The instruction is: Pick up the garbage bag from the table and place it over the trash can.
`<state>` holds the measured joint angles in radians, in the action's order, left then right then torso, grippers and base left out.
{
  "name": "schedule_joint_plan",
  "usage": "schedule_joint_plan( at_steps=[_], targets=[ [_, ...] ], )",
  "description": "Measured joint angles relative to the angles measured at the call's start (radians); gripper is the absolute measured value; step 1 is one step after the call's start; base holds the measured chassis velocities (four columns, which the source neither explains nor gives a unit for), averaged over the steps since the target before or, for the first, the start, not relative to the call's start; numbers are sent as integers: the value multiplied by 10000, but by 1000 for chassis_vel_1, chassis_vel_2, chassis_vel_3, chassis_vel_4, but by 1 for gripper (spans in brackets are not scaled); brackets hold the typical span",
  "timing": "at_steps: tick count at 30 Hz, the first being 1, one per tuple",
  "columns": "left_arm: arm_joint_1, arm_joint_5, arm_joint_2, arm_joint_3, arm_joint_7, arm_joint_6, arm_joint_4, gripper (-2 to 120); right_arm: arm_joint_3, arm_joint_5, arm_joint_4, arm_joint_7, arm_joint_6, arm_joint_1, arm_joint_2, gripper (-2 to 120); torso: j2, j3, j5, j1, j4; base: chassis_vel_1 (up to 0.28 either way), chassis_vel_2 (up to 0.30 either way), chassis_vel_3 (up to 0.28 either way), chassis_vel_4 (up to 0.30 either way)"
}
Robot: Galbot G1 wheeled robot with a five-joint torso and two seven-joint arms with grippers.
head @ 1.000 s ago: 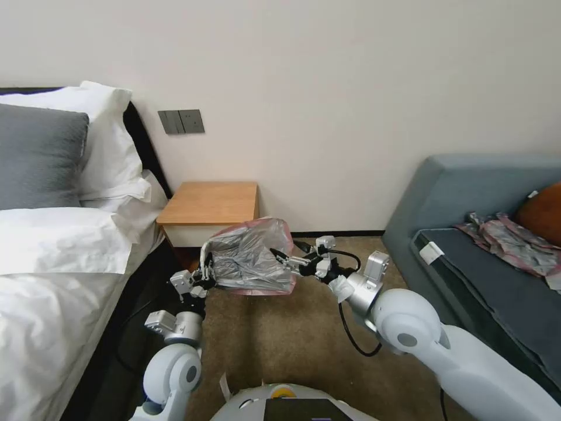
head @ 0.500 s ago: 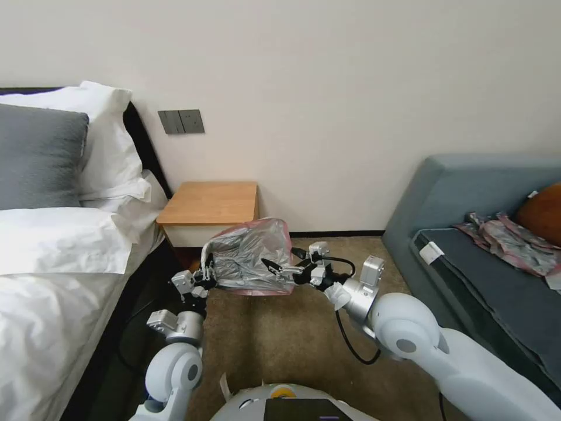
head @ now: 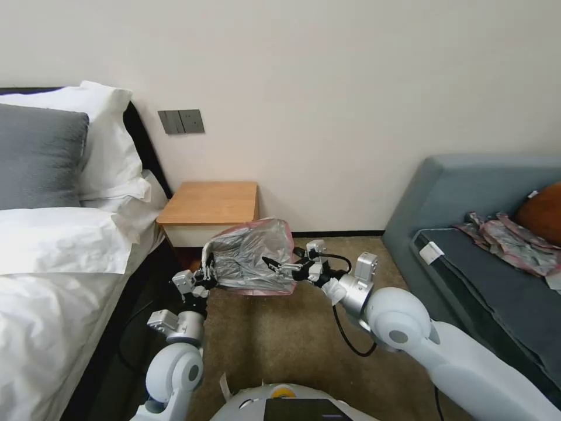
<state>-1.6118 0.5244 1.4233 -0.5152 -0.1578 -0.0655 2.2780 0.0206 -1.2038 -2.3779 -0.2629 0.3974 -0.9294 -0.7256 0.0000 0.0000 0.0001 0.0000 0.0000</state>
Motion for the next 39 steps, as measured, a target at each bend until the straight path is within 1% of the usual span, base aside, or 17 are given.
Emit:
schedule_joint_plan(
  at_steps=[9,11,12,15,17,18,19,20,22,24,26,27,29,31,32,35,39],
  targets=[
    [-42,-433,-5,30,168,221,60,7,179,-154,61,-239,14,184,-15,97,0,0,-1,0,-1,0,0,0,0],
    [-32,-473,-18,37,200,259,83,7,285,-223,104,-339,14,301,-62,91,0,0,-1,0,0,0,0,0,0],
    [-32,-473,-18,37,200,259,83,7,285,-223,104,-339,14,301,-62,91,0,0,-1,0,0,0,0,0,0],
    [-12,-487,-37,29,272,309,154,7,479,-373,148,-589,12,520,-199,80,0,0,0,0,0,0,0,0,0],
    [-12,-488,-38,26,281,314,165,7,503,-389,155,-620,12,547,-218,78,0,0,-1,0,0,0,0,0,0],
    [-12,-488,-45,6,323,343,209,7,588,-432,209,-736,11,650,-294,66,0,0,0,0,0,0,0,0,0],
    [-13,-489,-47,-1,332,352,220,7,609,-460,223,-783,7,680,-312,61,0,0,-1,0,0,0,0,0,0],
    [-13,-489,-47,-1,332,352,220,7,609,-460,223,-783,7,680,-312,61,0,0,-1,0,0,0,0,0,0],
    [3,-485,-53,-27,338,358,234,7,624,-555,232,-877,2,718,-326,49,1,0,-1,0,0,0,0,0,0],
    [11,-481,-55,-32,338,359,235,7,625,-579,235,-893,0,725,-326,47,0,0,-1,0,0,0,0,0,0],
    [36,-459,-57,-41,338,360,235,7,625,-640,261,-912,-12,729,-333,36,0,0,-1,0,0,0,0,0,0],
    [36,-459,-57,-41,338,360,235,7,625,-640,261,-912,-12,729,-333,36,0,0,-1,0,0,0,0,0,0],
    [67,-429,-47,-42,339,360,206,7,626,-679,294,-908,-39,730,-366,24,0,0,0,0,0,0,0,0,0],
    [76,-416,-43,-40,338,360,189,7,627,-712,304,-900,-46,734,-384,21,0,0,-1,1,0,0,0,0,0],
    [87,-392,-36,-36,337,357,169,7,632,-751,330,-882,-59,744,-407,14,0,0,-1,0,0,0,0,0,0],
    [105,-306,-29,-30,319,329,137,7,645,-775,396,-837,-101,771,-463,3,0,0,-1,0,0,0,0,0,0],
    [118,-134,-27,-29,258,240,107,7,653,-755,463,-754,-169,777,-550,0,0,0,0,0,0,0,0,0,0]
  ],
)
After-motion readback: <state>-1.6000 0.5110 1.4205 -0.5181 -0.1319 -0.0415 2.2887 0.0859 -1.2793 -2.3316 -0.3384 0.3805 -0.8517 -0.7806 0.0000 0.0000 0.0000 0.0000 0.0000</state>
